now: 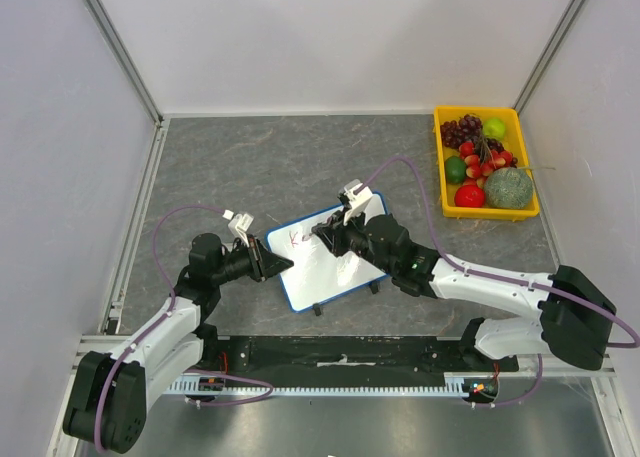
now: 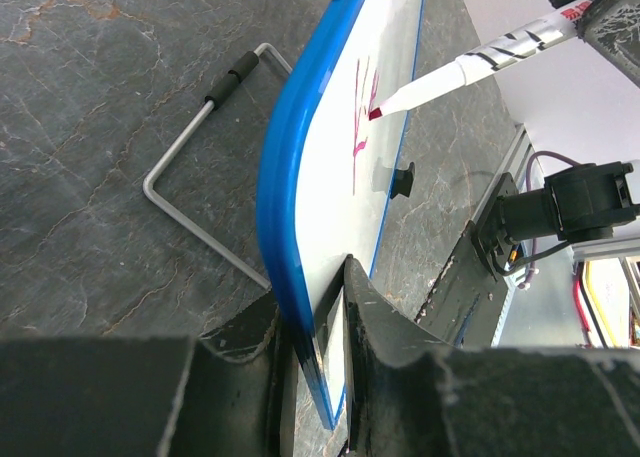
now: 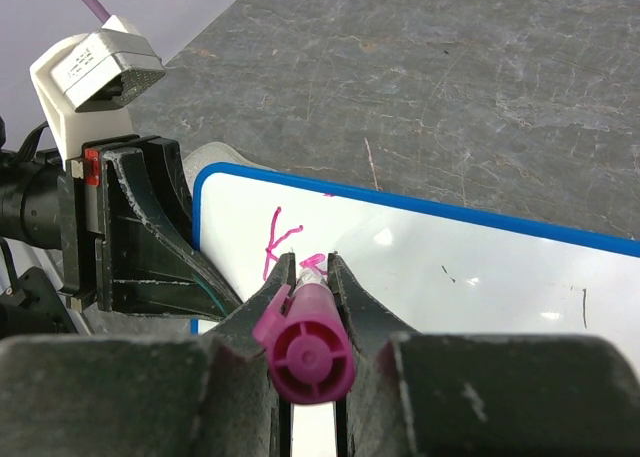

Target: Write a sentence on the whiteboard

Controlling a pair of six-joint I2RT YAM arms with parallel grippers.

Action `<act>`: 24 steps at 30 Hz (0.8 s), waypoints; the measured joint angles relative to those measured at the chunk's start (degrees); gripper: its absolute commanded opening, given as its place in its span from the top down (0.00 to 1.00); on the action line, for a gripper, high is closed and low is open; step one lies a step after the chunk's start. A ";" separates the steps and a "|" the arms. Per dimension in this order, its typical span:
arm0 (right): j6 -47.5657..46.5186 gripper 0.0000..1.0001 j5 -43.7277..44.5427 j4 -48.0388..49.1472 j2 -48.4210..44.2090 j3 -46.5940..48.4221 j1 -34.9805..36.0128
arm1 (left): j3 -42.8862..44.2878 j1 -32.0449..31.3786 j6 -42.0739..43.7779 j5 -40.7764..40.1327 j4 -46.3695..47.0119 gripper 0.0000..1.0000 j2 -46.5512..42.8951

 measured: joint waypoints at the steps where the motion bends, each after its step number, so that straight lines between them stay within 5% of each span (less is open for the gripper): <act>1: 0.02 1.00 0.02 -0.04 -0.09 -0.04 0.00 | 0.00 0.00 0.00 0.00 0.00 0.98 0.00; 24: -0.22 1.00 1.81 -4.24 -4.31 -1.29 -0.07 | -0.02 0.00 0.02 0.04 0.00 0.98 -0.44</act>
